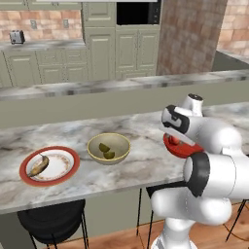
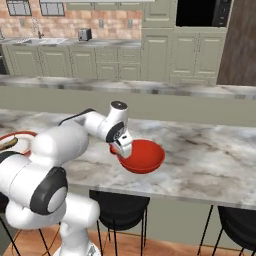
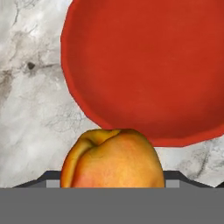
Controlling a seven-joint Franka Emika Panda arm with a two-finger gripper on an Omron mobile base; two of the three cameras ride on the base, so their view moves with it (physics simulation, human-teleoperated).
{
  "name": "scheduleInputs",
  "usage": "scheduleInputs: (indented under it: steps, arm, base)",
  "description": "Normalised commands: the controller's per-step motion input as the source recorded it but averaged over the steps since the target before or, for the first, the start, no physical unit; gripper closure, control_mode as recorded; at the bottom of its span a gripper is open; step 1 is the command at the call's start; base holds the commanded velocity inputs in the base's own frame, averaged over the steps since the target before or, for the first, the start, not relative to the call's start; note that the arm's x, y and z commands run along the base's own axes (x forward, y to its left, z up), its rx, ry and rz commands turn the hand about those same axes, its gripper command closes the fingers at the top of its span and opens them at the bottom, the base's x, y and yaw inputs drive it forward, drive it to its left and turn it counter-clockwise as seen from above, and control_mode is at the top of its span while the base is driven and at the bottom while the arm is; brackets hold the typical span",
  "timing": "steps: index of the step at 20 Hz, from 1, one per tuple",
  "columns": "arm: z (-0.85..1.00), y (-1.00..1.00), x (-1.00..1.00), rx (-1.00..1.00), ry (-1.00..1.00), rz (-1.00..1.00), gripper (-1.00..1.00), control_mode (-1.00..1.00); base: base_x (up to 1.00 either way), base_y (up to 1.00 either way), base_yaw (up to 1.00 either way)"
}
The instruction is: Take the fruits from the plate on the dining counter and place two fruits in each bowl.
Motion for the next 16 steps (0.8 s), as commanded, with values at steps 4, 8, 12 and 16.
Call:
scheduleInputs:
  steps: [4,8,12,16]
  arm:
    - [-0.13,-0.53,0.18,-0.13,0.0,-0.08,1.0,-1.0]
    - [-0.31,-0.36,0.12,-0.23,-0.04,-0.11,1.0,-1.0]
    - [-0.27,-0.27,0.25,-0.09,-0.04,-0.07,1.0,-1.0]
    - [-0.19,-0.25,0.33,0.01,0.07,0.0,1.0,-1.0]
  base:
    - [0.0,0.0,0.0]
    - [0.0,0.0,0.0]
    - [0.0,0.0,0.0]
    - [0.0,0.0,0.0]
